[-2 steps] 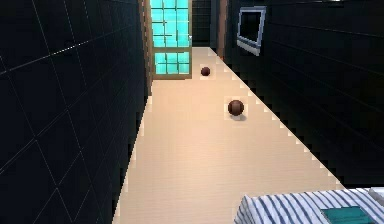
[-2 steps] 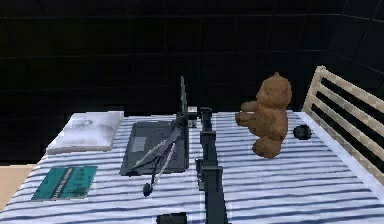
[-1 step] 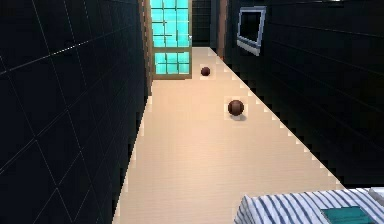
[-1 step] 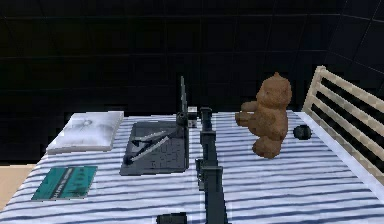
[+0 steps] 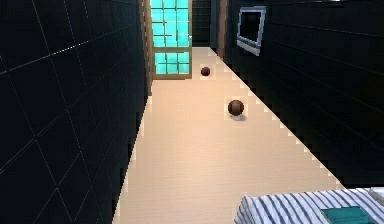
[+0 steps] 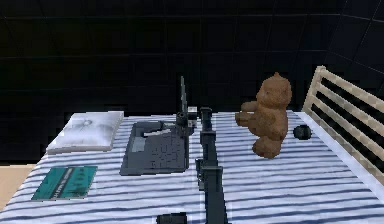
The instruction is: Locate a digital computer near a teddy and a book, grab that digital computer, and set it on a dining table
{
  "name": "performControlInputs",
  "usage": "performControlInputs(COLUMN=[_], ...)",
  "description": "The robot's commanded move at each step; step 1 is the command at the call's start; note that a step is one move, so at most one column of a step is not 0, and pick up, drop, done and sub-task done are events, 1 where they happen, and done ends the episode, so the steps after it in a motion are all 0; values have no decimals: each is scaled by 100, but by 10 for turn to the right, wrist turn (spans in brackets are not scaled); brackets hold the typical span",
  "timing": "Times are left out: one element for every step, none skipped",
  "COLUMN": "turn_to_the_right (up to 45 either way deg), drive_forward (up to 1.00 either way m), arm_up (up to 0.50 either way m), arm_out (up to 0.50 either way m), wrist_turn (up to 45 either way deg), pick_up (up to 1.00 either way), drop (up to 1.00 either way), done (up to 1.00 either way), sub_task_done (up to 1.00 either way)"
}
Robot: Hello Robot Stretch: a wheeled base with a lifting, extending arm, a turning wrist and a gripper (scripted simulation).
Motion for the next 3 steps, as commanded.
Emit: performControlInputs(turn_to_the_right=[0, 0, 0], drive_forward=[0, 0, 0], arm_up=[0, -30, 0], arm_out=[0, 0, 0], wrist_turn=[150, 0, 0], pick_up=[0, 0, 100], drop=[0, 0, 0], done=[0, 0, 0], sub_task_done=[0, 0, 0])
